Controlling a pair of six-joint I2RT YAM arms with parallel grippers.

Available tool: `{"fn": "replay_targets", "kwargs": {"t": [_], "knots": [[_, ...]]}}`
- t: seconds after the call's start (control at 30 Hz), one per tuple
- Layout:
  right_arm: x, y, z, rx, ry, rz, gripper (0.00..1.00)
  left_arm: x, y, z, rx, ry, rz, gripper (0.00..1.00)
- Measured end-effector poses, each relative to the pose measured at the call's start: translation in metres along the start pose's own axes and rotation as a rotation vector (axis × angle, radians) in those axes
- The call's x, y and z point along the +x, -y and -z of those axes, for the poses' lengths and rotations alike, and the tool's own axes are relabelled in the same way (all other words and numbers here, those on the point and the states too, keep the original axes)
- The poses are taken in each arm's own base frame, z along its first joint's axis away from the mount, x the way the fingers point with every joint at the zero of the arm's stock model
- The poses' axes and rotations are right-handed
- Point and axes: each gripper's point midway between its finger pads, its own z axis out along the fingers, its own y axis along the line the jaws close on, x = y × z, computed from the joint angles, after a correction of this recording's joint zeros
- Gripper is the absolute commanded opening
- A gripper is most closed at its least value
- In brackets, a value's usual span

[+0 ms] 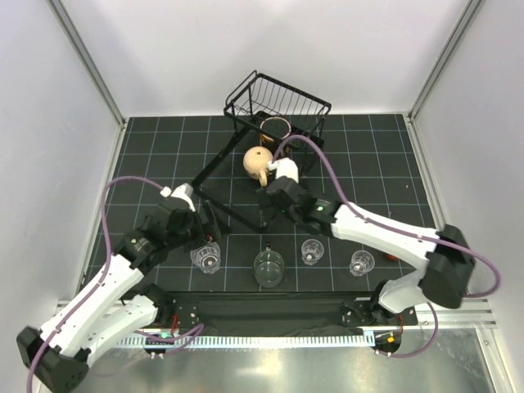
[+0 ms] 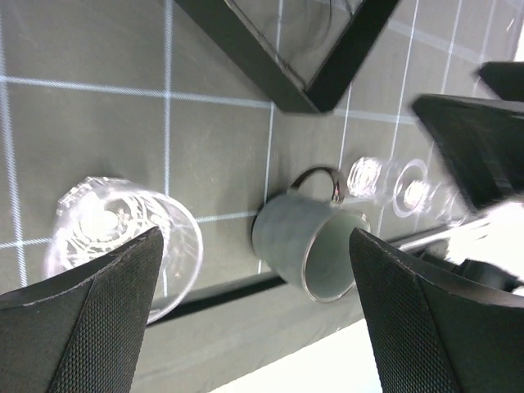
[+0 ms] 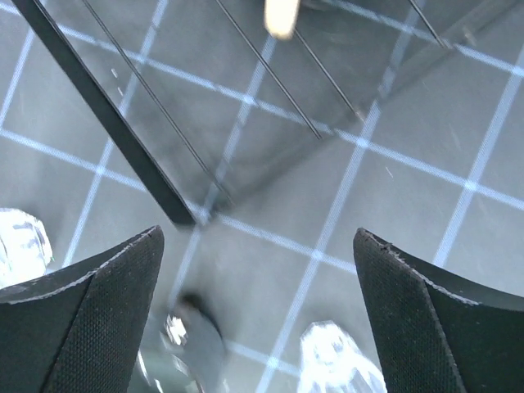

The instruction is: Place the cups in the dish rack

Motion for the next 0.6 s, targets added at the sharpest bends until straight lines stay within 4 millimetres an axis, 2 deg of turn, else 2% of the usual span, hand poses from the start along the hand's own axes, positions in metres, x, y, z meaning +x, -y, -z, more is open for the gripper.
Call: {"fn": "replay_targets", "kwargs": {"t": [0.1,0.27,0.33,0.5,0.6], "knots": [[0.005,0.015,0.026,0.0,-0.005,-0.02,0.99,0.018,0.011,-0.005,-0.004,-0.038,-0.065,0.9],[0.003,0.028,0.061,-0.016,0.002,-0.078,1.0,0.05,0.034,-0.016,-0.038,-0.09,-0.22,0.88],[0.009,0.034,0.073,-0.032,0.013,-0.095,1.0,0.058,0.037,-0.022,-0.065,-0.088,-0.26,0.87],[0.04,0.057,0.1,-0.081,0.041,-0.113,1.0,0.076,0.034,-0.035,-0.125,-0.091,-0.324,0.83],[0.045,0.064,0.116,-0.112,0.069,-0.116,1.0,0.087,0.036,-0.046,-0.156,-0.1,-0.371,0.84]]}}
